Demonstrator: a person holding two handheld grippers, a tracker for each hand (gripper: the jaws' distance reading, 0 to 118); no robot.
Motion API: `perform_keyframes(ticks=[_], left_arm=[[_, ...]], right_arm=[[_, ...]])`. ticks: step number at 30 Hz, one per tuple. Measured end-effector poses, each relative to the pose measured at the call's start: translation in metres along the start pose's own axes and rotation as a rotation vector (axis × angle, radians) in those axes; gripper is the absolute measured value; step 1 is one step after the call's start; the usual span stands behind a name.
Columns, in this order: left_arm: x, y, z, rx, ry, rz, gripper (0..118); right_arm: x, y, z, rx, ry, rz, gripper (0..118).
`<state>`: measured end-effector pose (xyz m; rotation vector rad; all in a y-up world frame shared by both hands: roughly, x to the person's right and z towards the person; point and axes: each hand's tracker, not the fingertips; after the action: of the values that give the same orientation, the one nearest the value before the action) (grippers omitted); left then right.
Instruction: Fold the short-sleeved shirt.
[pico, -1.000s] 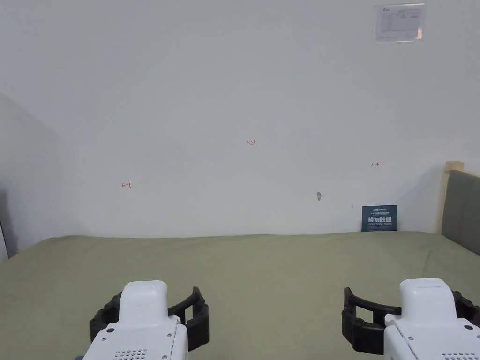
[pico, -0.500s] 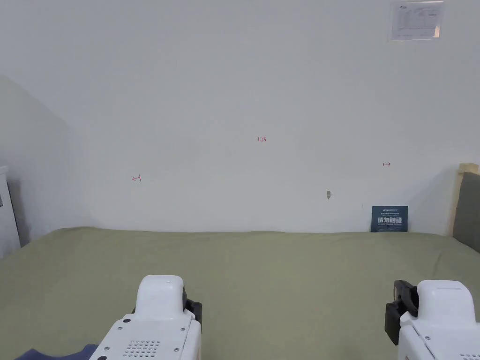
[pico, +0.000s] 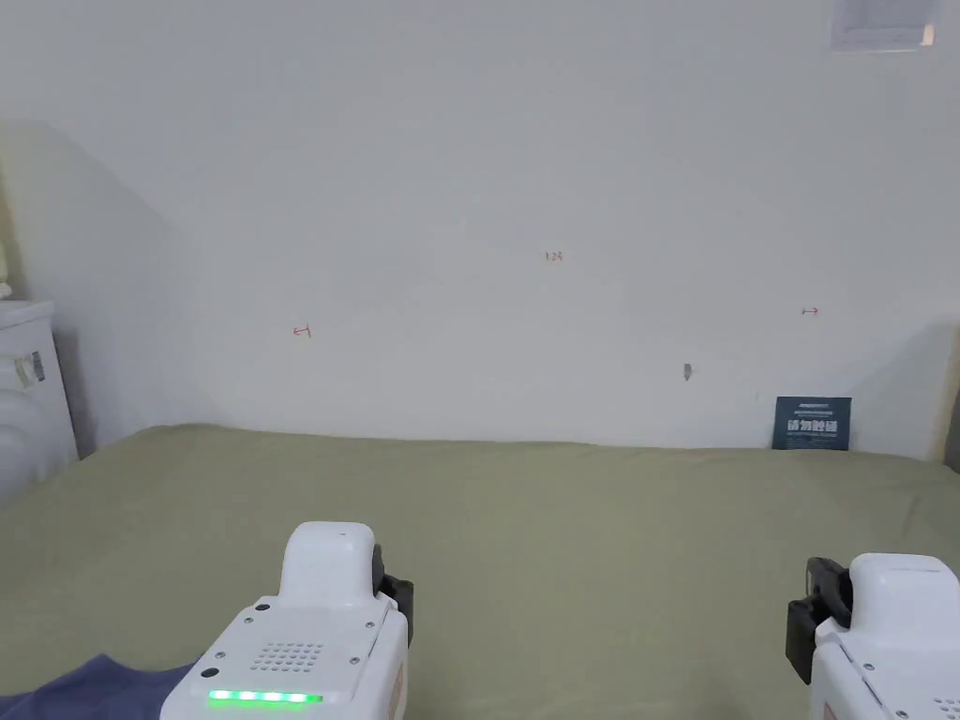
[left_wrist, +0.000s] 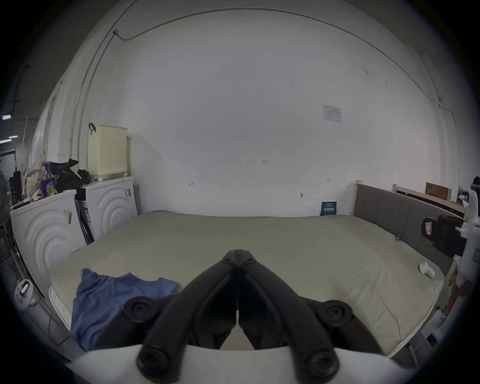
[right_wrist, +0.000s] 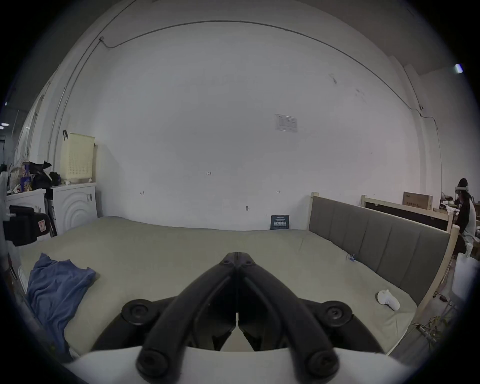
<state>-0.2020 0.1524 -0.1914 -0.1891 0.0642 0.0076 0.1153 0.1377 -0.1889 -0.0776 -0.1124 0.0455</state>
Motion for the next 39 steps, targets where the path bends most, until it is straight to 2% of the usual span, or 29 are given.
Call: perform_keyframes(ticks=[5, 12, 16, 19, 24, 30, 34, 39], left_arm=[[-0.046, -0.001, 0.008, -0.015, 0.127, 0.005, 0], [-0.147, -0.007, 0.055, -0.039, 0.427, 0.033, 0], [-0.191, -0.011, 0.085, -0.058, 0.547, 0.051, 0], [-0.211, -0.016, 0.099, -0.069, 0.595, 0.061, 0], [-0.229, -0.022, 0.105, -0.084, 0.629, 0.097, 0], [-0.242, -0.031, 0.085, -0.120, 0.602, 0.136, 0], [-0.253, -0.050, 0.044, -0.198, 0.545, 0.158, 0], [-0.272, -0.095, -0.041, -0.393, 0.416, 0.196, 0]], right_arm=[[-0.040, 0.000, -0.014, -0.010, 0.102, 0.007, 1], [-0.161, -0.006, -0.017, -0.019, 0.428, 0.034, 1], [-0.219, -0.007, -0.010, -0.029, 0.574, 0.017, 1], [-0.245, -0.007, -0.005, -0.032, 0.631, 0.017, 1], [-0.266, -0.010, -0.007, -0.042, 0.668, 0.024, 1], [-0.271, -0.013, -0.020, -0.068, 0.666, 0.027, 1], [-0.267, -0.023, -0.029, -0.092, 0.648, 0.043, 1], [-0.257, -0.047, -0.042, -0.162, 0.610, 0.065, 1]])
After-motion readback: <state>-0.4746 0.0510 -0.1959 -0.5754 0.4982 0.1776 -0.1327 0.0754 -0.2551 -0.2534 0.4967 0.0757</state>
